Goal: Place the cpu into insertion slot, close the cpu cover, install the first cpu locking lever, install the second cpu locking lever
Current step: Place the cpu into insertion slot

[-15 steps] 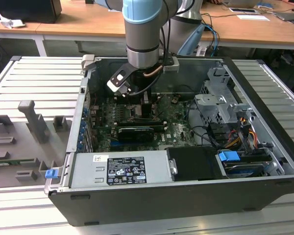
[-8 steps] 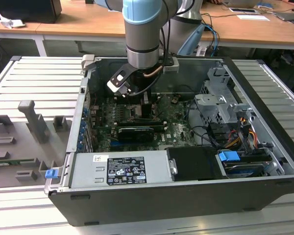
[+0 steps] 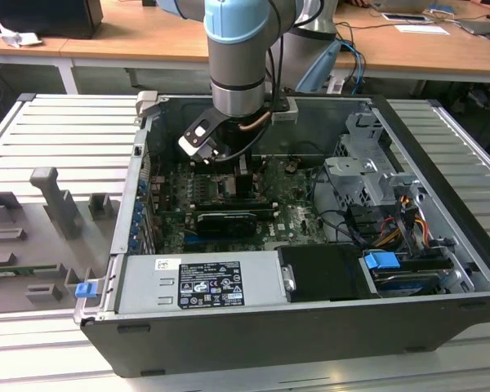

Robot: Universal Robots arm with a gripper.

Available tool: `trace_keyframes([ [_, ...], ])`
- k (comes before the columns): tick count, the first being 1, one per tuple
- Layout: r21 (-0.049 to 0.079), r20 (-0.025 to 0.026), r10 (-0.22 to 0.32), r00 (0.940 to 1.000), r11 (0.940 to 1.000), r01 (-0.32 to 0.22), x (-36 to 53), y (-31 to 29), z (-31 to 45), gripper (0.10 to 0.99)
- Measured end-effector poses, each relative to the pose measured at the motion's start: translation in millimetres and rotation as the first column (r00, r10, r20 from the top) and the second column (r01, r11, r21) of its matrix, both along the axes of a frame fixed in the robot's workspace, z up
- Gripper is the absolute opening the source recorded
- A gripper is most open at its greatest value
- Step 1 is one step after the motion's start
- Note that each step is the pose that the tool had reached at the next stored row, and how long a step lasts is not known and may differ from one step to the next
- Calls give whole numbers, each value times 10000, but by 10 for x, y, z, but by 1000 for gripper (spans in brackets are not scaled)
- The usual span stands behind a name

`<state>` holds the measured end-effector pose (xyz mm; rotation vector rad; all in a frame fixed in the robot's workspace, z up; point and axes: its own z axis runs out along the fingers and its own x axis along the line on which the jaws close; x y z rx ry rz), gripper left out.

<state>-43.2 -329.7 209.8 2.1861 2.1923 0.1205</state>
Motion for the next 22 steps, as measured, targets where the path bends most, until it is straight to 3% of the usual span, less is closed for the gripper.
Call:
trace_keyframes([
  [22, -1, 0, 0, 10000, 10000, 0, 15, 0, -5, 541],
])
